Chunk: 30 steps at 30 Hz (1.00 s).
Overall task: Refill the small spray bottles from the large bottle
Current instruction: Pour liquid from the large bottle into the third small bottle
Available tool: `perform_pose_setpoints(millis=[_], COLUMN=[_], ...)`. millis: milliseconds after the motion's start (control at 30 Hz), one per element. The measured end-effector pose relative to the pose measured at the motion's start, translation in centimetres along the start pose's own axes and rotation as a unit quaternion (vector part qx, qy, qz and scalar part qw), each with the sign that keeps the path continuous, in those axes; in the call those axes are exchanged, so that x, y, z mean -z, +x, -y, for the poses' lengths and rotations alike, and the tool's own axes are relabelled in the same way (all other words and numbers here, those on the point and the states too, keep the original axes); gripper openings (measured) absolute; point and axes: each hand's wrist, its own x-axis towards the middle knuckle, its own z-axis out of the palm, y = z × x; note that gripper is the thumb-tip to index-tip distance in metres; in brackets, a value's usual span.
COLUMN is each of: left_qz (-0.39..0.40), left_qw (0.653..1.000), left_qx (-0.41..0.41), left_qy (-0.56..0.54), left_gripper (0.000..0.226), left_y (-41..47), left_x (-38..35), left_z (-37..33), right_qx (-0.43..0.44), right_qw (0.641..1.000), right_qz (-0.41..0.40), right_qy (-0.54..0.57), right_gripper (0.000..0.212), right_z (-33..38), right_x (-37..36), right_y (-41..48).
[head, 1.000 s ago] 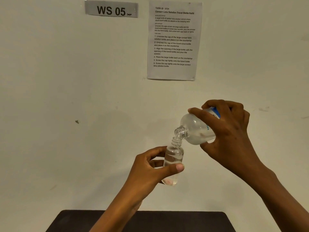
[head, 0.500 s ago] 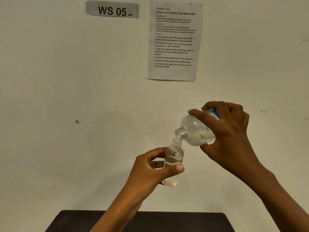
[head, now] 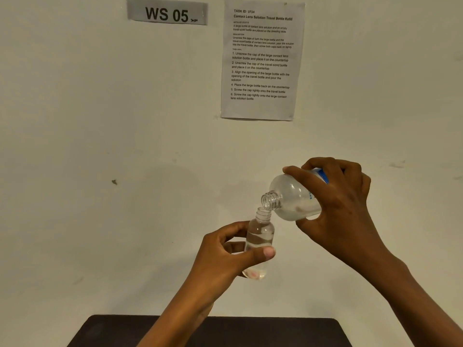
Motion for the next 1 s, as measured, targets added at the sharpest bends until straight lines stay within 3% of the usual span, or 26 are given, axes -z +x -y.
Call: perform_pose_setpoints(millis=[467, 800, 900, 1000], left_qz=[-0.005, -0.021, -0.033, -0.032], left_qw=[1.000, 0.998, 0.997, 0.995], left_qx=[0.007, 0.050, 0.069, 0.095], left_qy=[-0.002, -0.020, -0.033, -0.028], left_gripper=[0.042, 0.043, 0.035, 0.042], left_y=[0.2, -0.7, -1.1, -2.0], left_x=[-0.2, -0.4, -0.3, 0.1], left_z=[0.7, 3.2, 4.4, 5.8], right_qx=[-0.038, -0.082, -0.101, -0.138], right_qw=[0.998, 0.990, 0.986, 0.972], right_qz=[0.027, 0.039, 0.070, 0.114], right_qy=[0.051, 0.111, 0.113, 0.151], right_gripper=[0.068, 0.072, 0.073, 0.074], right_z=[-0.3, 0.0, 0.1, 0.4], right_x=[-1.8, -5.1, -6.1, -6.5], right_y=[-1.8, -5.9, -7.7, -9.4])
